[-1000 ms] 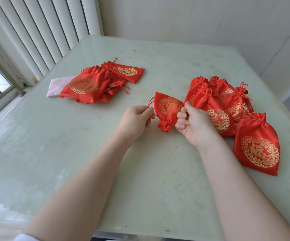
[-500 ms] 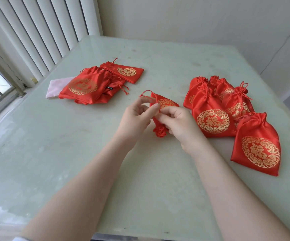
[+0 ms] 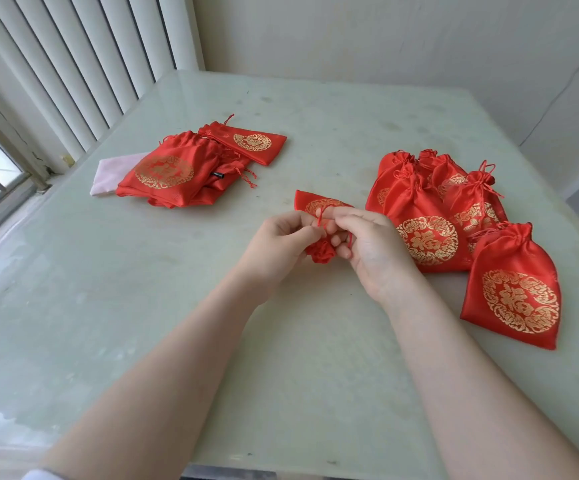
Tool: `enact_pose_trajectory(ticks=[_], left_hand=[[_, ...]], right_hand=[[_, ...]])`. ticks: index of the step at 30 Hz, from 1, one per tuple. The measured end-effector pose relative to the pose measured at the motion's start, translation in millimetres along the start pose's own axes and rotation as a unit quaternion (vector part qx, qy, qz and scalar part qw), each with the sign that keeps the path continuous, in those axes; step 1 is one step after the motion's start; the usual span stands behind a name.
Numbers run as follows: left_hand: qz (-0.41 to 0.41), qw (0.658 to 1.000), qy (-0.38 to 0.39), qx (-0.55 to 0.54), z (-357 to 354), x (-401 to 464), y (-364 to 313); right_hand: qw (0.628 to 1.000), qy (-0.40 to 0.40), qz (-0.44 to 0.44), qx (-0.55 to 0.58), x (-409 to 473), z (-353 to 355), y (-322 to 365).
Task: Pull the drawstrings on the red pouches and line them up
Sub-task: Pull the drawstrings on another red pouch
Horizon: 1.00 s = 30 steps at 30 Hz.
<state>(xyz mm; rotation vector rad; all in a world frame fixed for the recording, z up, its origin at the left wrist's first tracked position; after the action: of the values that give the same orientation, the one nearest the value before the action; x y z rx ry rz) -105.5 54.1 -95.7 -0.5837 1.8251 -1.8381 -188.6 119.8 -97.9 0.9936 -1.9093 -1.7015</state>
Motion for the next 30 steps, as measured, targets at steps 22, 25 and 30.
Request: enact_pose_trajectory(ticks=[22,25,30], left_hand=[[0.035,0.997,0.071,0.008,-8.7,2.1,9.2],[0.028,0.991,0.128,0.004,-19.1,-2.6,6.9],[0.016,0.984,0.178,0.007,-30.0,-10.0,1.7]], right_hand=[[0.975,-0.048,-0.049,0.213,-5.1,23.4,10.5],[0.950,-0.033,-0.019,0.310,-8.8,20.0,23.3],[0.950,0.039,0.019,0.309,-9.4,3.0,28.4]])
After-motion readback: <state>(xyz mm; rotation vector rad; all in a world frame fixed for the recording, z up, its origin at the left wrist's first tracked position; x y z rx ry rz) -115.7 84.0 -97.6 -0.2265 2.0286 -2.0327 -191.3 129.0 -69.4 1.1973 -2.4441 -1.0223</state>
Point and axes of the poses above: each hand's wrist, its own x-axis towards the middle knuckle, its own z-axis out of the back of the hand, y = z × x, the point moved 10 cm from there along x, towards the middle knuckle
